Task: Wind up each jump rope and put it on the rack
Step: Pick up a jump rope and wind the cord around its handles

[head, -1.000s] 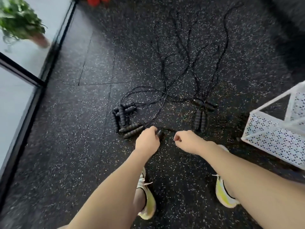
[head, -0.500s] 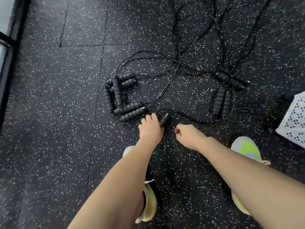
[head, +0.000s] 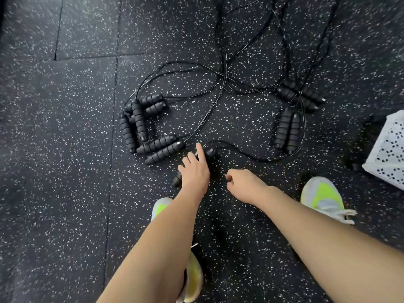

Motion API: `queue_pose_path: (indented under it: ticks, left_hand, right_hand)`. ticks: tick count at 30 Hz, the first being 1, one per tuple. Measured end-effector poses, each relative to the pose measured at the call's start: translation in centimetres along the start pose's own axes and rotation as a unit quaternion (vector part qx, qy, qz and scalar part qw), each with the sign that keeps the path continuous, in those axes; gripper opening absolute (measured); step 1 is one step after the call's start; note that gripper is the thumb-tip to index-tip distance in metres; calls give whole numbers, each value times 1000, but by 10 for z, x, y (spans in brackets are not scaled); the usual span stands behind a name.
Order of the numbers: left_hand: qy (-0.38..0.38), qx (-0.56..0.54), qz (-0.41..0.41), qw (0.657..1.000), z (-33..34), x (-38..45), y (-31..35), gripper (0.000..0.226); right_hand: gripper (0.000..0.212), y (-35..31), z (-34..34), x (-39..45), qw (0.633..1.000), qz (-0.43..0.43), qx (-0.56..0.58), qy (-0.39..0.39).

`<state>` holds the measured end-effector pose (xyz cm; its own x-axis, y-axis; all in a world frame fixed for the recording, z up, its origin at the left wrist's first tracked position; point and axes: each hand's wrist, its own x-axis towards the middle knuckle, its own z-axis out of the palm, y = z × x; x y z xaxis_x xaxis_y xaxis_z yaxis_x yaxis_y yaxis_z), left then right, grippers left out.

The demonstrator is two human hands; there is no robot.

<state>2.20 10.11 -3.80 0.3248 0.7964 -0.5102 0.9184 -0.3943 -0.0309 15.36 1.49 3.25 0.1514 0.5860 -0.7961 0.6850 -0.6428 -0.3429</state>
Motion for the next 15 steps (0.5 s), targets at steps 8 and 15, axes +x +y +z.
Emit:
queue_pose_path:
  ticks: [8,15]
  left_hand:
    - [-83,36,10,996,-36,-15,5,82]
    - [-90,-52,-43,994,-3,-31,7,108]
  right_hand:
    - [29,2,-32,-45,999,-17,-17,23]
    - [29,25,-25,-48,1000,9,-14,25]
